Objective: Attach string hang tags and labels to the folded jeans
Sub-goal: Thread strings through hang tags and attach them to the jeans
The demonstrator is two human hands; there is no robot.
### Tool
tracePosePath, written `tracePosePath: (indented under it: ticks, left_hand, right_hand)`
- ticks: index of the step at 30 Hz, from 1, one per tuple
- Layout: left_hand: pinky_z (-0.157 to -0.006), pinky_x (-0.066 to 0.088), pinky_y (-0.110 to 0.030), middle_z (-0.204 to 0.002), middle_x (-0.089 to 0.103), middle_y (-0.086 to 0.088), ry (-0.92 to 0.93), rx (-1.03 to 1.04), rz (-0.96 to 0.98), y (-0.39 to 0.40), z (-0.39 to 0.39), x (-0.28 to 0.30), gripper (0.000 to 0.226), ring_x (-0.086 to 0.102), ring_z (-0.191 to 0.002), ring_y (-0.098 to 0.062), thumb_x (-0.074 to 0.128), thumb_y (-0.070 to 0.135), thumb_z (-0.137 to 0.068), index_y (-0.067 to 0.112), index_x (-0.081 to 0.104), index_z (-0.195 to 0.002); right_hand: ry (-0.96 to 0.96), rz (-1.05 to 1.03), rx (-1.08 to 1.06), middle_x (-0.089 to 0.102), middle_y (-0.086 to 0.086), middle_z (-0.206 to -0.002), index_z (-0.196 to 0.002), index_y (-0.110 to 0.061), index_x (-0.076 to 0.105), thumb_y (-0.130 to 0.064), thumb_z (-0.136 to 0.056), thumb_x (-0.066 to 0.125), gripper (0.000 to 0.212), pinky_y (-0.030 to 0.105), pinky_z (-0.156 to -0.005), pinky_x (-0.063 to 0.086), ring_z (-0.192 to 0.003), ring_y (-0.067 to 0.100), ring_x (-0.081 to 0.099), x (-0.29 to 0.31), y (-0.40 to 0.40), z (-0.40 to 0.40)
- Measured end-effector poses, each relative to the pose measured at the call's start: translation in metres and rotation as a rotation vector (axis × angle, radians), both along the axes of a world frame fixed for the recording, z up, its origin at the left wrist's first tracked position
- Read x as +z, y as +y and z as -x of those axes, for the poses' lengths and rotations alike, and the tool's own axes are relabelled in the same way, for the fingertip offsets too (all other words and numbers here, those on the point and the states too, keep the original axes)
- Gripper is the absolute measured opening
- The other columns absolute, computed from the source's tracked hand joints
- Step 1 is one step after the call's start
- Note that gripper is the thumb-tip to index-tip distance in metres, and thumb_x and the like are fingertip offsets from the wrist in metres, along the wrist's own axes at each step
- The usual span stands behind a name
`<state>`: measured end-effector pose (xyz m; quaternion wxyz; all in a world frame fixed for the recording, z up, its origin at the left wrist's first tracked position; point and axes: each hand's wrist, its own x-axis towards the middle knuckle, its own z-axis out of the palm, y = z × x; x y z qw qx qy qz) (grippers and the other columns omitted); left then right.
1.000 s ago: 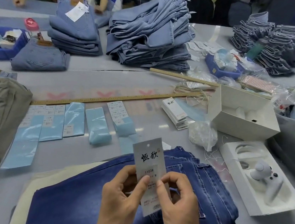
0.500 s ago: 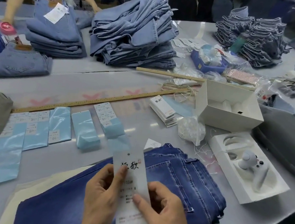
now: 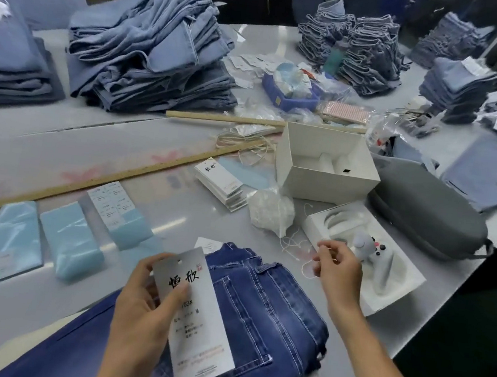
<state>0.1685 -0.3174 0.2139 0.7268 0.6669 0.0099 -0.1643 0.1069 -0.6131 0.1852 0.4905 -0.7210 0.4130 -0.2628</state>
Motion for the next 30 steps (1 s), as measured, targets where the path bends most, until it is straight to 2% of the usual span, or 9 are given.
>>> tracePosePath:
  ticks: [1,3,5,7,11,15,21,25,30]
  left_hand:
    - [-0.078,0.06,-0.057,-0.095,0.077,-0.011,0.003,-0.008,-0.007,-0.004,-0.001,0.0,0.041,0.071,-0.088,-0.04,0.072,0.003,-0.089,0.042,0.067,-0.101]
    - [-0.073,0.061,-0.053,-0.092,0.077,-0.013,0.002,-0.025,-0.005,-0.012,-0.004,0.001,0.035,0.072,-0.083,-0.038,0.069,0.006,-0.092,0.041,0.068,-0.097]
    - [-0.061,0.06,-0.039,-0.085,0.076,-0.011,0.0,-0.033,0.009,-0.02,-0.006,0.002,0.026,0.072,-0.073,-0.029,0.064,0.012,-0.097,0.036,0.071,-0.089]
    - [-0.053,0.054,-0.024,-0.08,0.075,-0.007,-0.008,-0.026,-0.007,-0.028,-0.007,-0.001,0.024,0.07,-0.064,-0.018,0.06,0.018,-0.099,0.032,0.073,-0.085]
    - [-0.052,0.046,-0.016,-0.077,0.075,0.004,-0.062,0.014,-0.16,-0.038,-0.009,-0.013,0.026,0.065,-0.058,-0.008,0.061,0.023,-0.099,0.036,0.073,-0.081]
    - [-0.062,0.049,-0.036,-0.065,0.069,0.001,-0.101,0.028,-0.28,-0.044,-0.01,-0.025,0.012,0.064,-0.06,-0.021,0.062,0.032,-0.097,0.039,0.07,-0.092]
    - [-0.062,0.052,-0.04,-0.068,0.072,0.004,-0.119,0.044,-0.311,-0.042,-0.007,-0.027,0.009,0.068,-0.061,-0.019,0.061,0.037,-0.094,0.037,0.07,-0.097]
    - [-0.055,0.049,-0.03,-0.067,0.071,0.007,-0.153,0.03,-0.334,-0.041,-0.006,-0.027,0.009,0.064,-0.056,-0.009,0.062,0.035,-0.096,0.039,0.069,-0.095]
    - [-0.046,0.044,-0.012,-0.069,0.073,0.013,-0.176,0.045,-0.308,-0.044,-0.004,-0.02,0.01,0.066,-0.055,-0.004,0.058,0.043,-0.09,0.041,0.068,-0.088]
  right_hand:
    - [0.114,-0.032,-0.022,0.073,0.012,-0.082,-0.088,-0.02,0.069,-0.013,-0.097,0.06,0.014,0.041,-0.069,0.06,-0.062,0.016,0.062,-0.021,-0.02,-0.005]
    - [0.373,-0.058,-0.01,0.074,0.016,-0.091,-0.092,-0.01,0.07,-0.016,-0.098,0.057,0.016,0.05,-0.083,0.058,-0.077,0.028,0.067,-0.06,-0.048,-0.011]
    - [0.611,0.046,0.068,0.073,0.017,-0.1,-0.091,-0.009,0.068,-0.019,-0.1,0.049,0.024,0.045,-0.084,0.056,-0.09,0.035,0.067,-0.091,-0.062,-0.015]
    - [0.719,0.154,0.057,0.072,0.018,-0.104,-0.096,-0.009,0.067,-0.018,-0.1,0.045,0.025,0.04,-0.082,0.053,-0.095,0.036,0.064,-0.108,-0.065,-0.026]
    - [0.623,0.129,-0.113,0.067,0.026,-0.107,-0.105,0.0,0.062,-0.023,-0.105,0.045,0.029,0.044,-0.08,0.049,-0.096,0.041,0.062,-0.128,-0.07,-0.057]
    - [0.609,0.066,-0.204,0.064,0.032,-0.116,-0.111,0.01,0.062,-0.017,-0.101,0.05,0.031,0.046,-0.084,0.051,-0.104,0.045,0.062,-0.142,-0.072,-0.067]
    - [0.644,0.162,0.075,0.067,0.019,-0.098,-0.09,0.004,0.065,-0.007,-0.098,0.052,0.019,0.043,-0.081,0.05,-0.092,0.033,0.059,-0.145,-0.058,-0.031]
    - [0.679,0.197,0.317,0.065,0.008,-0.095,-0.093,-0.006,0.062,-0.004,-0.097,0.057,0.007,0.04,-0.082,0.048,-0.091,0.027,0.059,-0.145,-0.046,0.015]
    - [0.488,0.169,-0.035,0.068,0.007,-0.086,-0.091,-0.011,0.06,-0.013,-0.098,0.058,0.007,0.041,-0.075,0.051,-0.081,0.032,0.062,-0.135,-0.052,0.015]
